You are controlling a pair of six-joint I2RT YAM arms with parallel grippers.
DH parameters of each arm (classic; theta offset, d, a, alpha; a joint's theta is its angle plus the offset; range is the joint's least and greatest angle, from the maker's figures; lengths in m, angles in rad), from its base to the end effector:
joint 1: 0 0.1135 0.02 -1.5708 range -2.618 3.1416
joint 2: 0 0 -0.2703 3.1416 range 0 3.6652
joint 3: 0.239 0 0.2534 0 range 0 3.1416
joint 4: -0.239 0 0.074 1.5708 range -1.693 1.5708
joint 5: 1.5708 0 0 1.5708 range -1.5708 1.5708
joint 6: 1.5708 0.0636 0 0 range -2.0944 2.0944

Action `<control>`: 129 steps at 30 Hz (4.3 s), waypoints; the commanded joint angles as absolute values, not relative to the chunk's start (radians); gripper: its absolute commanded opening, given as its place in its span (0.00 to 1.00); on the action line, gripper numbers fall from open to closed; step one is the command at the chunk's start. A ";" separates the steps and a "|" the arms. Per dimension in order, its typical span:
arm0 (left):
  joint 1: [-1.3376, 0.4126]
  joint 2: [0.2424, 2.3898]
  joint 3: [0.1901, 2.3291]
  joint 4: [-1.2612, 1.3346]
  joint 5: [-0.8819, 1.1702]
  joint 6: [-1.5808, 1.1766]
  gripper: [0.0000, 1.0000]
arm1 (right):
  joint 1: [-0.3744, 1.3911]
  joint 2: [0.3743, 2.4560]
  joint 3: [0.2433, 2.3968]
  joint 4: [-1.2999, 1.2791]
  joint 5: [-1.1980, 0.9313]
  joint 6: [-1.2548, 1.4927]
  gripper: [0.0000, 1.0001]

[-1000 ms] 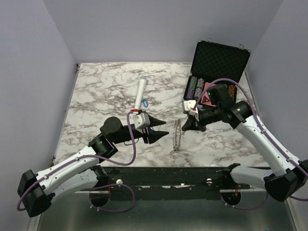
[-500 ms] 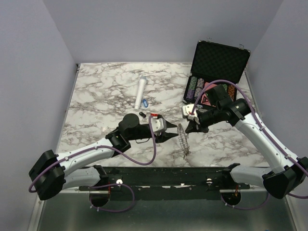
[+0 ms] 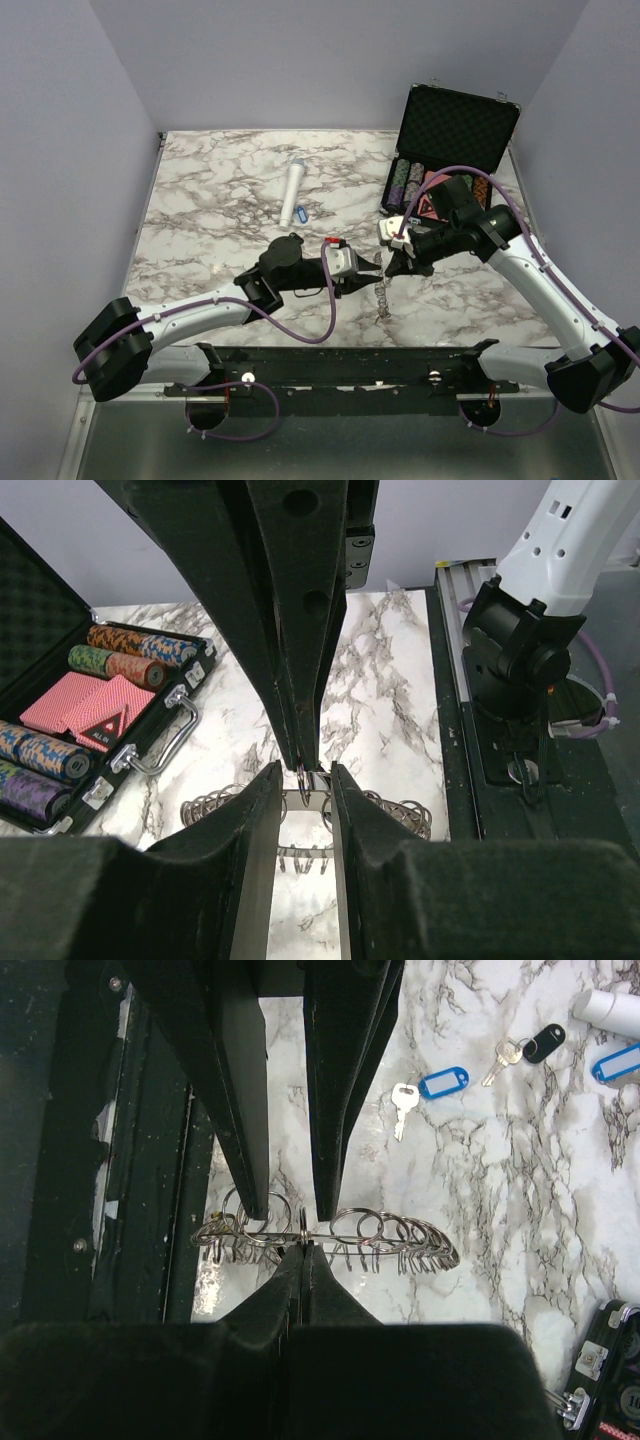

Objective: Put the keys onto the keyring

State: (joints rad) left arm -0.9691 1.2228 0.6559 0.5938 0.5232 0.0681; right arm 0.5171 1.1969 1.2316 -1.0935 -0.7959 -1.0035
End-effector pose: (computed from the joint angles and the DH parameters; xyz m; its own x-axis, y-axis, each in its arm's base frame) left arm 0.1418 -0.2626 0.2895 0.0830 -0.0168 -0.9964 0.9935 0.0799 0.0814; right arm 0.1716 0.1499 0.3303 0.1411 -0.5985 -0.7886 -0.9885 -0.1296 -0.0785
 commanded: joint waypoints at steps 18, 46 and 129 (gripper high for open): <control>-0.979 1.275 0.732 0.500 0.506 0.118 0.22 | 0.517 1.177 1.236 -1.081 -0.851 -0.979 0.00; -0.977 1.226 0.394 1.443 0.255 -0.465 0.00 | 0.416 0.960 0.890 -0.299 -1.261 -0.102 0.43; -0.979 1.203 0.422 1.585 0.244 -0.463 0.00 | 0.353 1.011 0.650 0.314 -1.160 0.594 0.26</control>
State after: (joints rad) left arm -0.9730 1.2190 0.3855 1.2842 0.2394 -0.4610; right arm 0.3515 1.0054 0.6308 0.3481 -1.1812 0.6369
